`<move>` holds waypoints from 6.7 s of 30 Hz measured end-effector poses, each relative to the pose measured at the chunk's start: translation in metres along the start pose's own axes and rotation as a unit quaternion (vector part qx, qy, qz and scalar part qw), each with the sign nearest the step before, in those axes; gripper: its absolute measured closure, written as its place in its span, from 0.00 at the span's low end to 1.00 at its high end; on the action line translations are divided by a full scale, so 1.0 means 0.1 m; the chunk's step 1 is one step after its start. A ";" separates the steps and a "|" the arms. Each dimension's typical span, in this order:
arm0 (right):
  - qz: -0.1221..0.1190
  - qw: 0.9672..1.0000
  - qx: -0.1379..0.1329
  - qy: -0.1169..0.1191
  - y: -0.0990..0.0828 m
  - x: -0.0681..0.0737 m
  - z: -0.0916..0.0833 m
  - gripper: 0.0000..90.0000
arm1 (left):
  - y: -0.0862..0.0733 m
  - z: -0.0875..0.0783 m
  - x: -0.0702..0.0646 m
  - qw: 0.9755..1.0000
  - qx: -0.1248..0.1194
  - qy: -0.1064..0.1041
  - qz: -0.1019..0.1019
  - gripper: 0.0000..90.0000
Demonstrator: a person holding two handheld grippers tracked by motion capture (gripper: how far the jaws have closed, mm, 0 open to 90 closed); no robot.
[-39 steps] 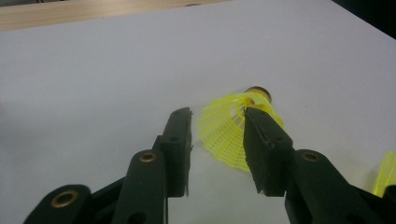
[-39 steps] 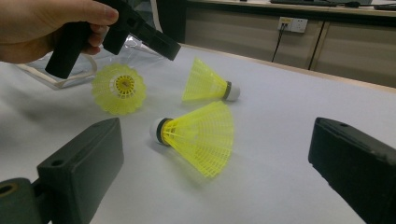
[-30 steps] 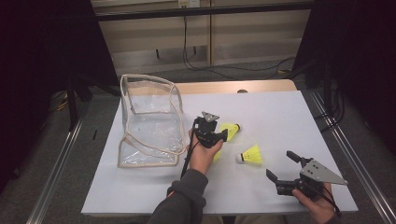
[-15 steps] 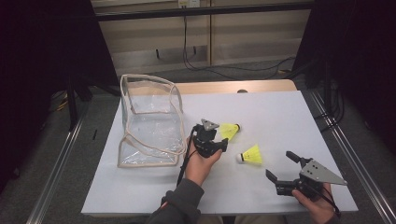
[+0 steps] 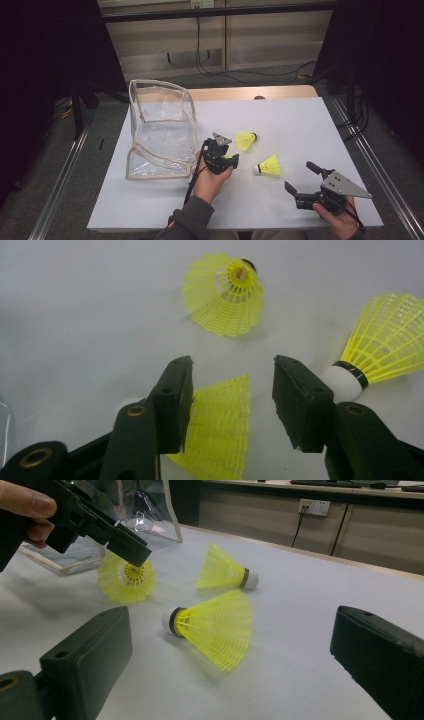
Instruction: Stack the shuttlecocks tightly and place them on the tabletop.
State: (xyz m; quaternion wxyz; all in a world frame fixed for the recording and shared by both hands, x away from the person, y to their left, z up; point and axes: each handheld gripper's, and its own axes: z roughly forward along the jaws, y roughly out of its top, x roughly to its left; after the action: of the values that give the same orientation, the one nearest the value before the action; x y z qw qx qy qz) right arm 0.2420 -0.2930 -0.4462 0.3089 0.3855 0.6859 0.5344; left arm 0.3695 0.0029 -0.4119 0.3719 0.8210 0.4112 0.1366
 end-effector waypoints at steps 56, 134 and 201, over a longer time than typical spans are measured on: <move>-0.001 1.000 -0.001 0.002 0.00 0.00 0.00 0.03 | 0.46 0.43 0.20 0.998 -0.021 0.033 -0.059 1.00; -0.002 1.000 0.003 0.008 -0.01 0.01 0.01 0.03 | 0.57 0.56 0.18 0.998 -0.026 0.017 -0.046 0.82; -0.007 1.000 0.006 0.015 -0.02 0.03 0.02 0.03 | 0.50 0.44 0.23 0.999 -0.006 0.028 -0.029 1.00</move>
State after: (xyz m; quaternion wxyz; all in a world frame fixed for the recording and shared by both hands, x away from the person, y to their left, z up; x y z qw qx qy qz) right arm 0.2415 -0.2899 -0.4481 0.2997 0.3748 0.6964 0.5336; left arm 0.4360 -0.0206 -0.4082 0.3694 0.8022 0.4441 0.1509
